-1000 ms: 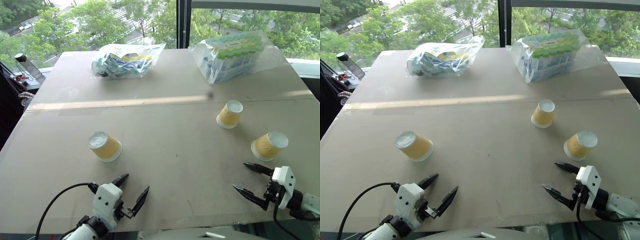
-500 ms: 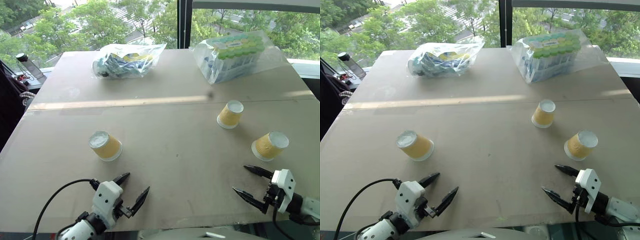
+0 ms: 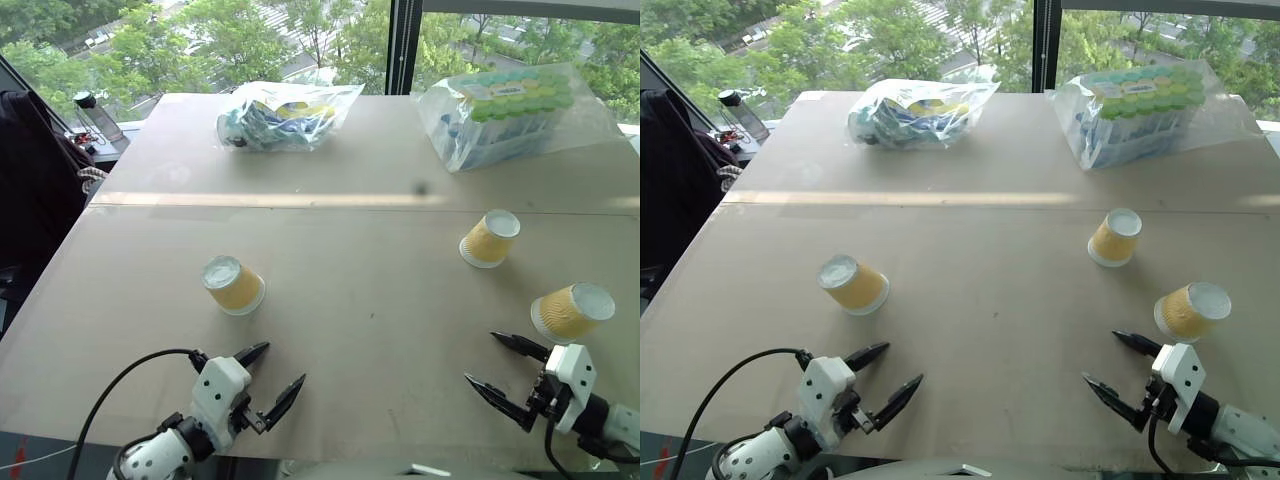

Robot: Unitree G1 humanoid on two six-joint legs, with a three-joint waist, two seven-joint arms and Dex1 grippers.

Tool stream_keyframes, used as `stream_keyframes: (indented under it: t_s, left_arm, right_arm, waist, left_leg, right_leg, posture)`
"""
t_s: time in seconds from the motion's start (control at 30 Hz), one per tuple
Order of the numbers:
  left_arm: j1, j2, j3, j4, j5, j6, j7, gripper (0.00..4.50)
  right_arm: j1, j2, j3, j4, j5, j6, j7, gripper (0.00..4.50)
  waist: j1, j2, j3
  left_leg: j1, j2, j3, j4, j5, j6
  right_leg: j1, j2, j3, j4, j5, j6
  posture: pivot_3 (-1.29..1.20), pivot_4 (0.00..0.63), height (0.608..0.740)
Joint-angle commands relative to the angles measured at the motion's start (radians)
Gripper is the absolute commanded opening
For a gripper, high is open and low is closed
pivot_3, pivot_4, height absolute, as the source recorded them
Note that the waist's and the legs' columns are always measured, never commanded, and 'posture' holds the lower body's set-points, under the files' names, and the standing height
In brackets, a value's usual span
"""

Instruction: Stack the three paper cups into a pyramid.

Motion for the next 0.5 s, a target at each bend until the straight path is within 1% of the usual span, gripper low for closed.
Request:
stream_keyframes:
  t_s: [0.03, 0.1, 0.2, 0.27, 0.4, 0.5]
  left_arm:
    - [-0.047, 0.057, 0.003, -0.031, -0.056, 0.023, -0.078, 4.47]
    - [-0.093, 0.098, -0.01, -0.054, -0.085, 0.042, -0.13, 4.47]
    - [-0.246, 0.185, -0.025, -0.105, -0.21, 0.138, -0.238, 4.47]
    - [-0.331, 0.233, -0.032, -0.123, -0.263, 0.184, -0.291, 4.47]
    - [-0.468, 0.272, -0.026, -0.147, -0.364, 0.277, -0.315, 4.47]
    - [-0.538, 0.3, -0.021, -0.163, -0.409, 0.334, -0.331, 4.47]
  right_arm:
    - [0.056, 0.028, -0.079, -0.077, 0.066, -0.029, -0.018, 4.5]
    - [0.083, 0.052, -0.113, -0.094, 0.09, -0.032, -0.035, 4.5]
    - [0.126, 0.099, -0.18, -0.121, 0.121, -0.024, -0.094, 4.5]
    - [0.131, 0.127, -0.212, -0.137, 0.123, -0.019, -0.141, 4.5]
    - [0.11, 0.171, -0.262, -0.147, 0.127, 0.009, -0.242, 4.5]
    - [0.099, 0.175, -0.276, -0.143, 0.136, 0.025, -0.259, 4.5]
  waist:
    - [0.004, -0.001, 0.0]
    - [0.003, -0.002, 0.0]
    - [0.005, -0.003, -0.001]
    - [0.003, -0.003, -0.001]
    - [-0.015, -0.003, -0.001]
    - [-0.027, -0.003, -0.001]
  left_leg:
    - [0.0, 0.0, 0.001, 0.0, 0.0, 0.001]
    - [0.0, 0.001, 0.003, 0.0, -0.001, 0.001]
    - [0.001, 0.003, 0.005, 0.0, -0.001, 0.001]
    - [0.001, 0.003, 0.005, 0.0, -0.001, 0.001]
    - [0.002, 0.004, 0.01, 0.0, -0.001, 0.001]
    - [0.003, 0.005, 0.012, -0.001, -0.001, 0.001]
  right_leg:
    - [-0.001, 0.0, 0.001, 0.001, 0.0, 0.0]
    - [-0.001, 0.002, 0.003, 0.001, 0.0, 0.0]
    - [-0.002, 0.004, 0.005, 0.002, 0.0, 0.0]
    - [-0.002, 0.005, 0.006, 0.003, 0.001, -0.001]
    - [-0.004, 0.006, 0.012, 0.007, 0.001, -0.001]
    - [-0.006, 0.007, 0.015, 0.008, 0.001, -0.001]
  posture:
    - [0.0, 0.15, 0.74]
    - [0.0, 0.15, 0.74]
    - [0.0, 0.15, 0.74]
    - [0.0, 0.15, 0.74]
    - [0.0, 0.15, 0.74]
    - [0.0, 0.15, 0.74]
